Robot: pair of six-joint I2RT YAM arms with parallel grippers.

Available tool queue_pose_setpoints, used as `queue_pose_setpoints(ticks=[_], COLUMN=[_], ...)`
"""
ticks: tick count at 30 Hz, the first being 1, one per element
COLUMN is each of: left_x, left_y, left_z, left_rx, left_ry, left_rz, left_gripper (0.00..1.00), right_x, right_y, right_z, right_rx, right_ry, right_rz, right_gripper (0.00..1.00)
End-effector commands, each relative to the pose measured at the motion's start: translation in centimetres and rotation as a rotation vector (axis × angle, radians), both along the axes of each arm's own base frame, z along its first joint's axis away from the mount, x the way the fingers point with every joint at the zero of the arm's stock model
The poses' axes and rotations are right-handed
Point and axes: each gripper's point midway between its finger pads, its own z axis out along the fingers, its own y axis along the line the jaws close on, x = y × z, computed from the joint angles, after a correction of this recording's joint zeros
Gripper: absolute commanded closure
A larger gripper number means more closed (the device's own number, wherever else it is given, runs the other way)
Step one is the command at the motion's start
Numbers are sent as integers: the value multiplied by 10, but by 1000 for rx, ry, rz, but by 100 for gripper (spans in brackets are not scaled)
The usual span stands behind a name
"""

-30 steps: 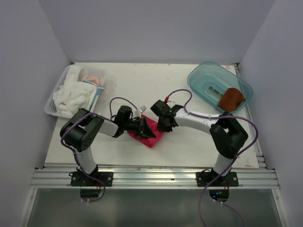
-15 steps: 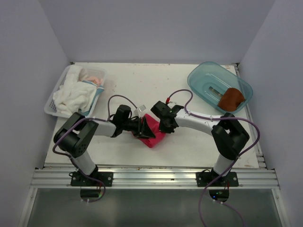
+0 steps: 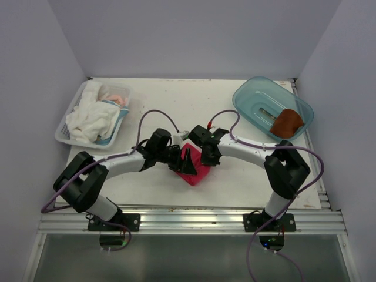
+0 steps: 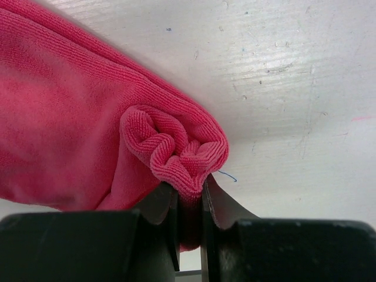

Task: Roll the towels
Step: Roll the towel

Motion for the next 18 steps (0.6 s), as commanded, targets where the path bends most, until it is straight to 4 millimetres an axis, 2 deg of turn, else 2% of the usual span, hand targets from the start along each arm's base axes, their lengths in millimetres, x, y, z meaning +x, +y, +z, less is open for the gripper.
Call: queue_pose_setpoints(ticks=[1,4,11,18], left_x=[-8,-10,-8,-16], left_y=[-17,-19,-27,-33], left_z=[2,-5,-5,-15], left_rx=[44,51,58,90], left_ry=[-84,-83,-103,-91], left_rz=[-56,-43,-20,15], left_gripper=[30,29,28,40], right_x=[6,6,8,9], right_y=[-4,-4,-2,2], right_z=[14,14,16,14], right_rx=[-20,-9,11,36], right_ry=[-23,-21,-17,-5], right_rz=[6,5,4,-5], right_gripper=[100,100,100,100])
